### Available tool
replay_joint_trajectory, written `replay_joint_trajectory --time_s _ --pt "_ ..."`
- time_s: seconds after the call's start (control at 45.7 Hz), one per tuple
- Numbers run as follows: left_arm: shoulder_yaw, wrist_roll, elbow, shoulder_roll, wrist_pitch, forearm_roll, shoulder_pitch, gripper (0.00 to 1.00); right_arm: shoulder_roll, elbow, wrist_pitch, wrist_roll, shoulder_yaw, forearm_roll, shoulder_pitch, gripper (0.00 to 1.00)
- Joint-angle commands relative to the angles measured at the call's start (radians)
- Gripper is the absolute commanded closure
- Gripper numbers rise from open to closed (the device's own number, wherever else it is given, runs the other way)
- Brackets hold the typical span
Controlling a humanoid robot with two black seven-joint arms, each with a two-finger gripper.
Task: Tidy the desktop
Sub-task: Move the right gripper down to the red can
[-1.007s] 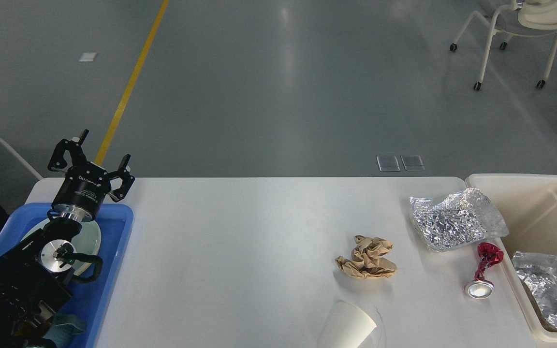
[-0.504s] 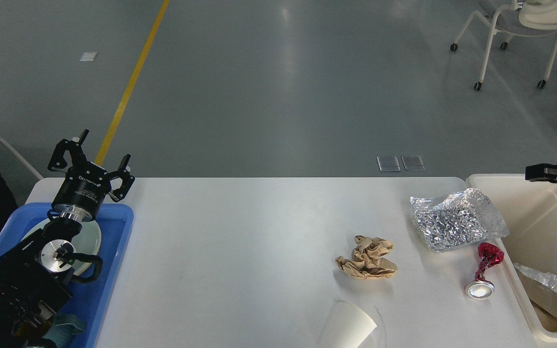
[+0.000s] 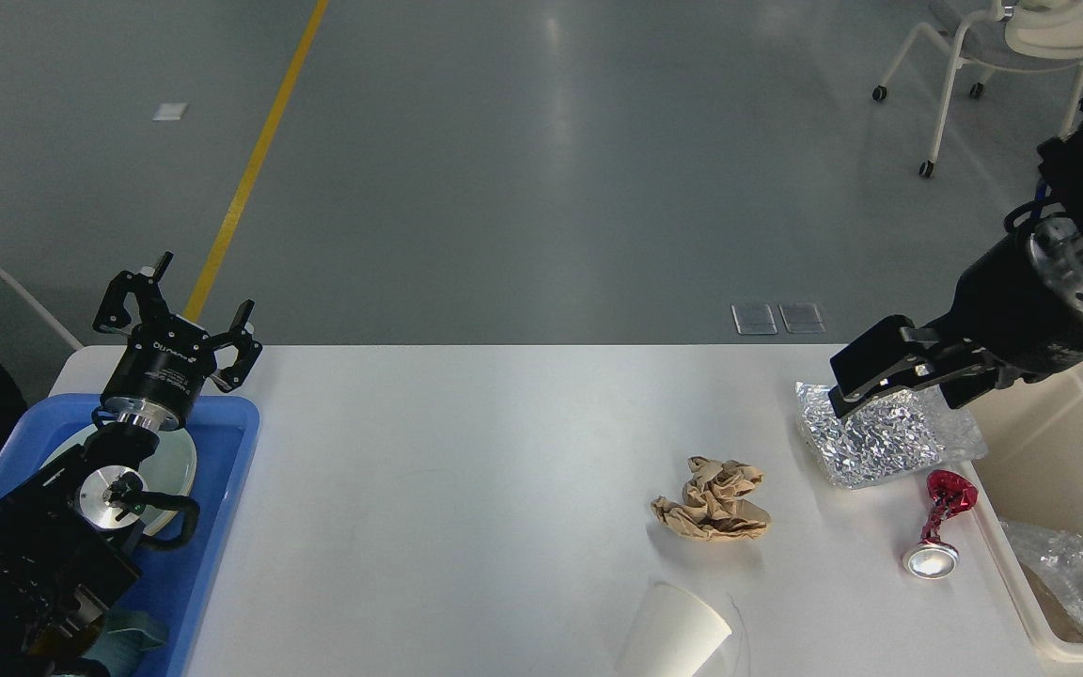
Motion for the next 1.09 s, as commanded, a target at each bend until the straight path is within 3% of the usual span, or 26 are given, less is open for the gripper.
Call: replay_joint_trajectory --time_s 0.0,0.153,0.241,0.394,0.613,0.81,1.073 --pt "0.001 0.0 0.0 0.0 -0.001 0.0 0.0 0.0 -0.068 0.002 0.161 0.001 0.072 0.06 0.083 0.0" --pt "-0.001 0.0 0.0 0.0 -0.001 0.0 0.0 0.0 -0.071 -0.005 0.138 -0.012 0.069 0.058 0.083 0.0" --pt "-0.001 0.0 0.0 0.0 -0.001 0.0 0.0 0.0 -0.071 -0.035 0.075 -0.013 0.052 0.058 0.045 0.0" --pt "0.001 0.0 0.0 0.0 -0.001 0.0 0.0 0.0 -0.031 -0.129 -0.16 -0.021 0.0 0.053 -0.2 0.0" --pt "-0.001 0.0 0.0 -0.001 -0.001 0.0 -0.002 0.0 0.107 -0.385 -0.399 -0.045 -0.155 0.096 -0.666 0.0" --pt "0.001 0.0 0.0 -0.001 -0.001 0.0 -0.002 0.0 0.116 -0.612 -0.465 -0.045 -0.162 0.319 -1.053 0.0" --pt "0.001 0.0 0.0 -0.001 -0.001 0.0 -0.002 0.0 0.161 -0.722 -0.6 -0.082 -0.149 0.415 -1.24 0.0"
